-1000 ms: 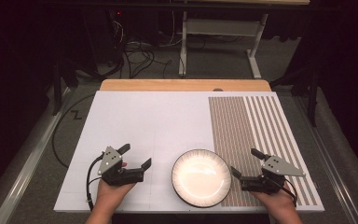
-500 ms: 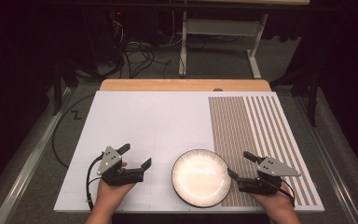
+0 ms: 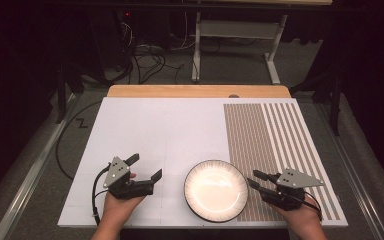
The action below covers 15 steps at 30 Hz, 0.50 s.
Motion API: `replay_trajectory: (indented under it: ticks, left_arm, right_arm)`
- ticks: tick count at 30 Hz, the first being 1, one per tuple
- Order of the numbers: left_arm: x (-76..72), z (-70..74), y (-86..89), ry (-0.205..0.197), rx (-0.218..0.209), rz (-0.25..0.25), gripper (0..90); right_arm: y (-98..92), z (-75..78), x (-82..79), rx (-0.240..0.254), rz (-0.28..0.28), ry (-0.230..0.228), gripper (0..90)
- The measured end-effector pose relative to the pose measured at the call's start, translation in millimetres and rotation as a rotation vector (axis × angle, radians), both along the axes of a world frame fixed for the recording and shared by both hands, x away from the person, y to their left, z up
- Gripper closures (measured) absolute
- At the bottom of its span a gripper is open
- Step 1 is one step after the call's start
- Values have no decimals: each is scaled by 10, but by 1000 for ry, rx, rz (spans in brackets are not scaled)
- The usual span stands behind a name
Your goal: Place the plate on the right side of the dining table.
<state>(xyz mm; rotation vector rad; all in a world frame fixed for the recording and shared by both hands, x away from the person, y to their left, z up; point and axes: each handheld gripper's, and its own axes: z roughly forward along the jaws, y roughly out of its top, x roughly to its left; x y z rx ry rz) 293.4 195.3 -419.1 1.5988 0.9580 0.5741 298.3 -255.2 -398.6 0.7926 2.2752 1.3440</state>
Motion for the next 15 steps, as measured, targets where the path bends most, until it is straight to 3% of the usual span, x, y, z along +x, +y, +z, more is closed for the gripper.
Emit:
replay_trajectory:
  ticks: [2,4,8,10,13,15]
  left_arm:
    - [-3,2,2,0,-3,1,47]
    - [-4,3,2,-2,-4,-1,47]
    - [-2,3,3,0,-10,-8,47]
    - [-3,5,9,-4,-7,-2,47]
    - [-3,5,10,-5,-7,-1,47]
    - [-3,5,10,-6,-8,-1,47]
  right_arm:
    - [-4,16,26,1,23,43,700]
    - [-8,24,26,-6,30,48,749]
    - [-5,34,13,-22,24,65,846]
    - [3,47,14,-21,7,107,888]
    - [13,53,18,-30,5,135,900]
    - [38,48,9,-63,11,144,900]
